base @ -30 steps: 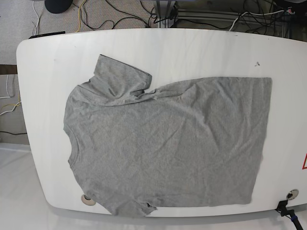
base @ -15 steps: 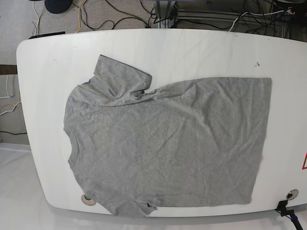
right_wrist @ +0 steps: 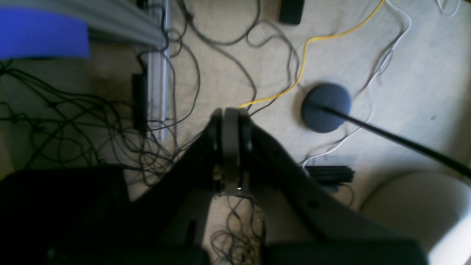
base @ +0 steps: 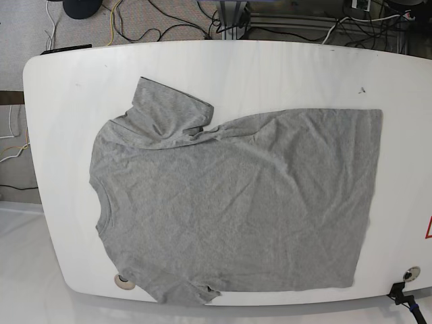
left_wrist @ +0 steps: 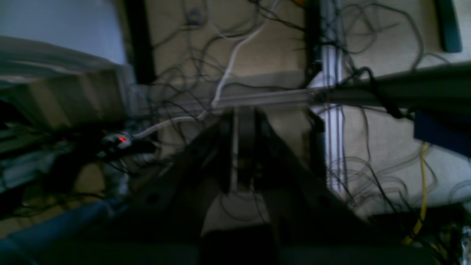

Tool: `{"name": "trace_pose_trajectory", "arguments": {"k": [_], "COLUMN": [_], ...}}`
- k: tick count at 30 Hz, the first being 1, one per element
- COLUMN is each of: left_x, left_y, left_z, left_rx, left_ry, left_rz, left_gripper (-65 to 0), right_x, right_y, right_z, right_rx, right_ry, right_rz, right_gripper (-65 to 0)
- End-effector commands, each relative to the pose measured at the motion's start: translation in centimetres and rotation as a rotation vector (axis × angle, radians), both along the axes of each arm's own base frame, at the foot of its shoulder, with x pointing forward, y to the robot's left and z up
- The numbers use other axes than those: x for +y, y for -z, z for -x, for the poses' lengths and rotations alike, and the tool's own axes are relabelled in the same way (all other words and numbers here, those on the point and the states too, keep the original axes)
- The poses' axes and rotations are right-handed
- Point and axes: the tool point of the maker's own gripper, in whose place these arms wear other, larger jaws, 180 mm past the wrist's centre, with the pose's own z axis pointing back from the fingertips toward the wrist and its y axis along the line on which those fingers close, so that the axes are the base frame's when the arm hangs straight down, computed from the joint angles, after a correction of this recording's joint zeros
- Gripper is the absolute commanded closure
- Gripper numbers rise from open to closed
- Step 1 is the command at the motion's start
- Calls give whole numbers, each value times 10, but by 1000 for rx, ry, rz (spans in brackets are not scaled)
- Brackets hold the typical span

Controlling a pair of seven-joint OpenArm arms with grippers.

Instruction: Fold the T-shirt properly

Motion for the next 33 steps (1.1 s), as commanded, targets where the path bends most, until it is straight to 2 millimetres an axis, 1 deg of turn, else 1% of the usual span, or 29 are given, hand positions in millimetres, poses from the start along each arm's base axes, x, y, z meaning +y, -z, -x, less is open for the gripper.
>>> {"name": "trace_pose_trajectory", "arguments": {"k": [1,3,6,10,11,14,19,22,25,29,33], "left_x": [2,2,-3,-9,-15,-16,-15,-12,-9,-1,4], "left_y": [-15,-25,-33,-48,-57,-74,-93,-103,-114,-126,-137], "left_z": [-5,-15,-21,-40,-46,-63,-83,-92,-103,-117,-132], "left_rx": [-27,-59,-81,-143,-185,-240,-304,-339,-383,-429,-471], "left_ry": [7,19,31,43,58,73,95,109,116,92,44], "left_rz": [-8,-13,-9,6,20,26,15,-3,-18,-18,23], "left_gripper": [0,0,0,0,0,0,0,0,0,0,0], "right_x": [3,9,11,12,10,15,21,24,23,20,17], "right_y": [-16,-27,-42,-59,-55,-65,-82,-92,-99,-111,-124], "right_z": [-13,-28,-49,-77,-69,-81,-102,-115,-126,-141,-154], "right_rx": [-50,-92,-140,-196,-178,-212,-277,-317,-351,-403,-452], "right_ry": [-12,-15,-27,-43,-25,-31,-41,-47,-43,-50,-58], "right_rz": [-5,-17,-18,-13,-9,-20,-33,-35,-25,-4,24], "right_gripper": [0,0,0,0,0,0,0,0,0,0,0]}}
